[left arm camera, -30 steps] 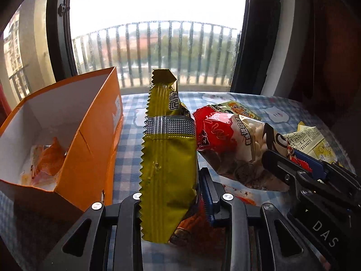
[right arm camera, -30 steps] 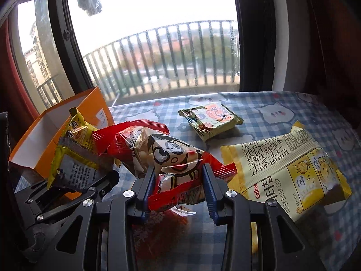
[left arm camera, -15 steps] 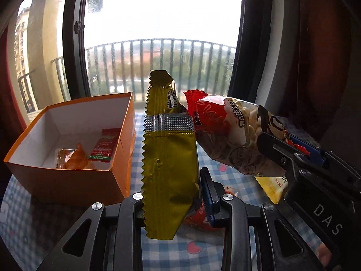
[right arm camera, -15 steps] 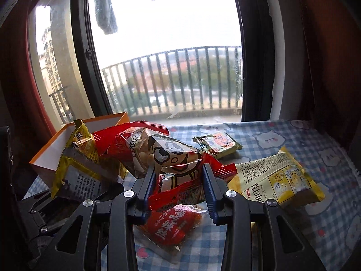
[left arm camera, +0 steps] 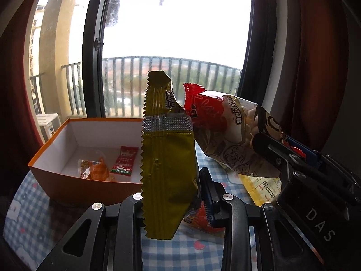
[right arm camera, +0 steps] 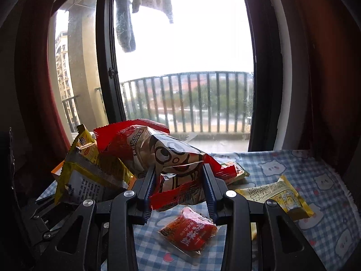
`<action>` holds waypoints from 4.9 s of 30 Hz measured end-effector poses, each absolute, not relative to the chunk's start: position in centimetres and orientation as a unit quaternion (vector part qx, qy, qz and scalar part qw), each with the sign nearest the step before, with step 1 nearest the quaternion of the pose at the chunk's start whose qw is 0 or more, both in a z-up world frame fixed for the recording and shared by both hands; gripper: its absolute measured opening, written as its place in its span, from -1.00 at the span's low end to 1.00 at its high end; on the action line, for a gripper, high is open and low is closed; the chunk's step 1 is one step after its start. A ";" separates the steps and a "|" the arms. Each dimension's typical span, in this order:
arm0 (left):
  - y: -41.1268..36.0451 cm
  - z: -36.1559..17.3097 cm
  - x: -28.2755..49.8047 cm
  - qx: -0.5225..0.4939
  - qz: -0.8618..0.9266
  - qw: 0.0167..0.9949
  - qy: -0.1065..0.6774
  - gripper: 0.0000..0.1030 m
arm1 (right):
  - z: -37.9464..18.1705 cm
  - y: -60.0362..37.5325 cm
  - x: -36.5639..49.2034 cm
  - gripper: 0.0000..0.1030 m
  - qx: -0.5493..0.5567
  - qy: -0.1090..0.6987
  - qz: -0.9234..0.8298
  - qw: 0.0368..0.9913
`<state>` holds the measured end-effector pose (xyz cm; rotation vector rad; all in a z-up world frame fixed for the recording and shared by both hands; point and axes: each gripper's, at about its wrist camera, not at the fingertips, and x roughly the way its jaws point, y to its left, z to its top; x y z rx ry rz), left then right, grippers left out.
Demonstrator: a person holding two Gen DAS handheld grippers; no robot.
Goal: Organize snacks
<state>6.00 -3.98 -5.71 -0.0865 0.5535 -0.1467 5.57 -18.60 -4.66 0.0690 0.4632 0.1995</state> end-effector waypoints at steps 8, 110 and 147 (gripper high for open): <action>-1.7 -3.6 6.0 -0.053 -0.064 0.965 0.247 -0.42 | -3.0 -17.0 6.5 -0.20 0.047 0.206 0.108 0.971; 1.2 -7.0 9.5 -0.043 0.012 0.945 0.323 0.99 | -5.5 -9.0 12.2 0.93 0.010 0.319 0.171 0.932; -13.5 -16.5 8.6 0.021 -0.134 0.912 0.388 0.99 | -15.1 -24.7 6.7 0.94 0.061 0.343 0.051 0.936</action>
